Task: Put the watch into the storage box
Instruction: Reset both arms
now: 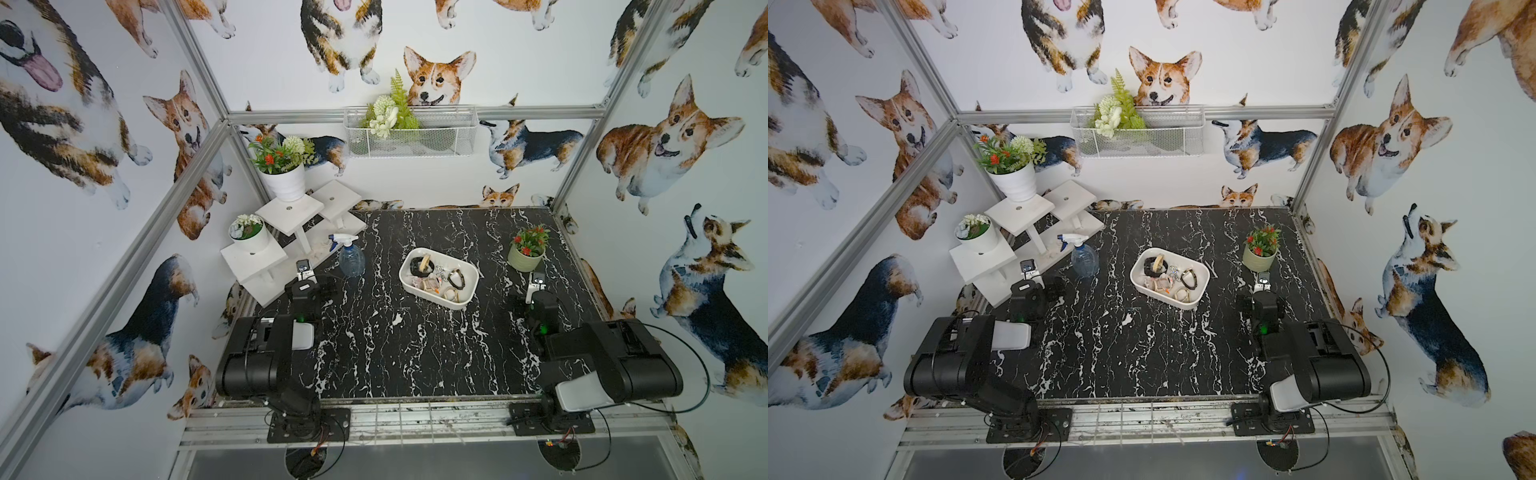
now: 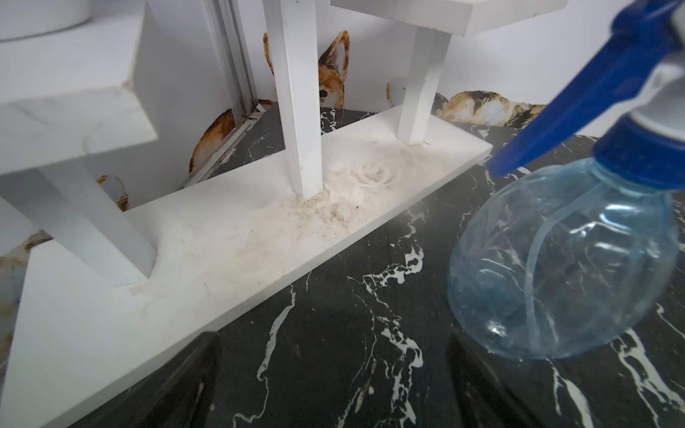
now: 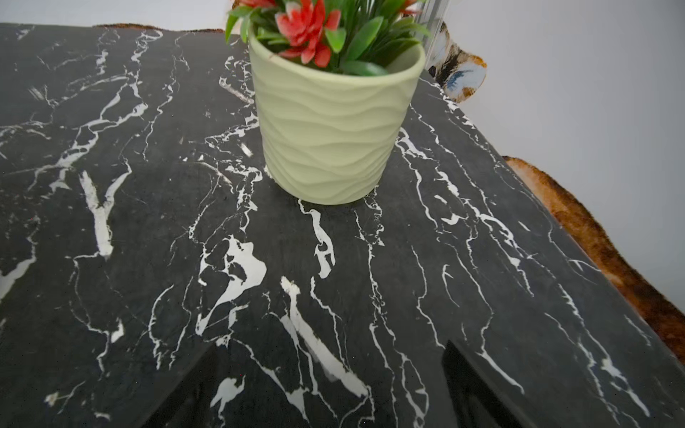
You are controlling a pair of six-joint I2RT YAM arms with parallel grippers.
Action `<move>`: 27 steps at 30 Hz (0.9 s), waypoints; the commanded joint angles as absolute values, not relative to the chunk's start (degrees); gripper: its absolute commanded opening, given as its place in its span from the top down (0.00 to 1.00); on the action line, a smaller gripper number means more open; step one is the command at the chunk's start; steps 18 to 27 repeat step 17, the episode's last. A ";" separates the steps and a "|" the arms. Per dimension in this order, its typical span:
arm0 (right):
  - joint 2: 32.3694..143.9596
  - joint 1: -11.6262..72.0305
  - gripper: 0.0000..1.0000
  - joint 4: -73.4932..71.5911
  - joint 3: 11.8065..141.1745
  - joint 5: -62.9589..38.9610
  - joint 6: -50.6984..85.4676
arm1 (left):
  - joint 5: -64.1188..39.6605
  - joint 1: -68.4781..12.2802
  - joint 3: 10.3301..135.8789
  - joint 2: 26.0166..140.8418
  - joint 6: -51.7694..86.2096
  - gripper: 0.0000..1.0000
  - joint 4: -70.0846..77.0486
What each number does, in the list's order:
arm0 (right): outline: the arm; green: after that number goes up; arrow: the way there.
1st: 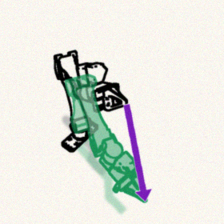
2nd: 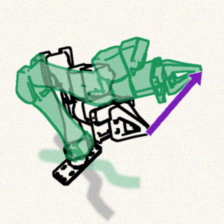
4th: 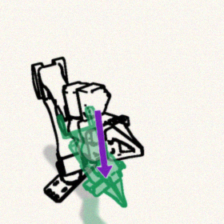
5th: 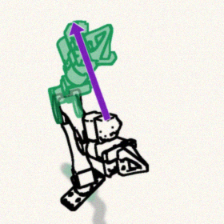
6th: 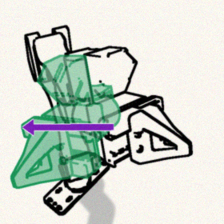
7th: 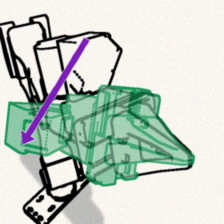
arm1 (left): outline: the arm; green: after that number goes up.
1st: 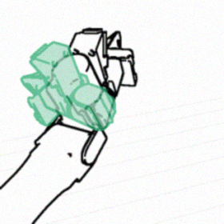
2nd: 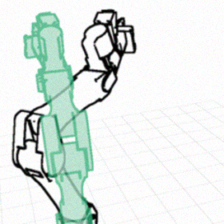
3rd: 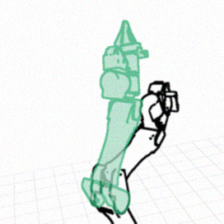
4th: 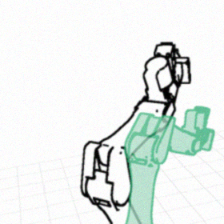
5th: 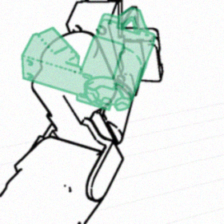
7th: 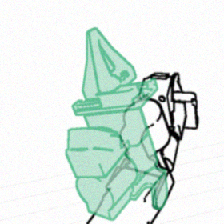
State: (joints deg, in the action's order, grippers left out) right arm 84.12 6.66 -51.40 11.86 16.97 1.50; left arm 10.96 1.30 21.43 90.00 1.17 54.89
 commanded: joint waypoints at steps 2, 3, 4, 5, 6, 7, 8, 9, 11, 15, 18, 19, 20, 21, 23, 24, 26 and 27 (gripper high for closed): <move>82.73 5.89 0.00 -55.13 14.77 15.62 1.92 | 9.23 1.52 21.91 90.09 1.01 0.00 53.13; 84.25 5.89 0.00 -57.30 14.75 15.73 1.56 | 9.23 1.49 21.98 90.09 1.11 0.00 53.02; 84.62 5.83 0.00 -56.24 15.43 15.99 1.83 | 9.23 1.49 21.97 90.09 1.07 0.00 53.08; 83.46 5.67 0.00 -52.98 16.26 15.87 2.32 | 9.23 1.49 21.98 90.09 1.11 0.00 52.94; 82.28 5.48 0.00 -49.98 16.77 15.69 2.97 | 9.23 1.49 22.00 90.09 1.14 0.00 53.01; 82.39 5.39 0.00 -50.71 16.60 15.53 2.93 | 9.22 1.49 21.97 90.09 1.11 0.00 53.05; 83.35 5.40 0.00 -52.78 16.24 15.76 2.69 | 9.23 1.49 21.97 90.09 1.13 0.00 53.01; 83.83 5.36 0.00 -54.29 15.93 15.75 2.32 | 9.23 1.49 21.98 90.09 1.07 0.00 53.07; 83.12 5.37 0.00 -52.15 16.37 15.81 2.78 | 9.23 1.49 21.98 90.08 1.07 0.00 53.02; 83.48 5.28 0.00 -52.10 16.81 15.48 2.78 | 9.23 1.49 21.98 90.09 1.08 0.00 53.06; 83.25 5.36 0.00 -52.71 16.21 15.69 2.71 | 9.23 1.49 22.01 90.09 1.12 0.00 53.09; 83.25 5.36 0.00 -52.71 16.21 15.69 2.71 | 9.23 1.49 22.01 90.09 1.12 0.00 53.09; 83.25 5.36 0.00 -52.71 16.21 15.69 2.71 | 9.23 1.49 22.01 90.09 1.12 0.00 53.09; 83.25 5.36 0.00 -52.71 16.21 15.69 2.71 | 9.23 1.49 22.01 90.09 1.12 0.00 53.09; 83.25 5.36 0.00 -52.71 16.21 15.69 2.71 | 9.23 1.49 22.01 90.09 1.12 0.00 53.09; 83.25 5.36 0.00 -52.71 16.21 15.69 2.71 | 9.23 1.49 22.01 90.09 1.12 0.00 53.09; 83.25 5.36 0.00 -52.71 16.21 15.69 2.71 | 9.23 1.49 22.01 90.09 1.12 0.00 53.09; 83.25 5.36 0.00 -52.71 16.21 15.69 2.71 | 9.23 1.49 22.01 90.09 1.12 0.00 53.09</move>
